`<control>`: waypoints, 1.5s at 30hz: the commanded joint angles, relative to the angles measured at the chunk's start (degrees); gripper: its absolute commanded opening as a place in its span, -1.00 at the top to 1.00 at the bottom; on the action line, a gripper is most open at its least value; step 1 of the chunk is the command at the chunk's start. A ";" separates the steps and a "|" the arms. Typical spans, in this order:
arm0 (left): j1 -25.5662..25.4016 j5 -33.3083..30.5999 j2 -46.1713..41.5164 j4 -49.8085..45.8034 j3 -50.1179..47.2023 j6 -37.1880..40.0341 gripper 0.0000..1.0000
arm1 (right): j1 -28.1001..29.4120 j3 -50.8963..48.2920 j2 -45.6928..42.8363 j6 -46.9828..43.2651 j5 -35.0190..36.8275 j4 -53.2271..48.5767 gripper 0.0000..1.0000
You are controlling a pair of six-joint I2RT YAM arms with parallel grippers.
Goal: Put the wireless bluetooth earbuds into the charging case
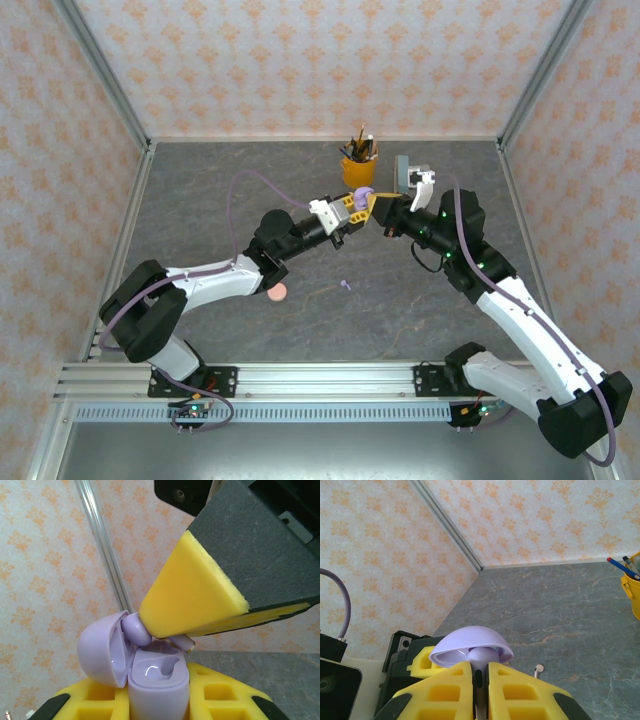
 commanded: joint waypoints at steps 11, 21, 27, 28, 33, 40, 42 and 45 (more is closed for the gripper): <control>-0.76 -2.22 2.23 0.25 2.45 -0.08 1.00 | 0.20 -2.54 -2.73 3.34 0.65 1.44 0.81; -0.74 -6.77 6.24 2.45 -1.05 -0.56 1.00 | 0.20 -9.25 -6.23 6.69 3.09 1.35 0.83; 0.34 -10.51 9.39 6.36 -4.64 -1.10 1.00 | 0.18 -15.10 -9.26 8.46 6.27 -1.31 0.83; 0.76 -10.77 9.53 7.01 -5.26 -1.46 1.00 | 0.20 -16.20 -9.63 8.71 7.10 -2.11 0.83; 2.29 -11.66 8.52 8.94 -7.82 -3.01 1.00 | 0.20 -21.42 -9.49 10.55 12.23 -5.54 0.84; 2.34 -11.44 5.74 9.46 -9.26 -4.91 1.00 | 0.20 -27.08 -4.45 13.31 18.46 -7.90 0.84; 2.31 -11.30 4.77 9.57 -9.62 -5.28 1.00 | 0.20 -28.14 -2.76 14.13 20.31 -8.22 0.84; 2.36 -11.27 3.24 9.31 -10.07 -5.87 1.00 | 0.22 -28.75 -0.17 14.90 22.03 -8.70 0.84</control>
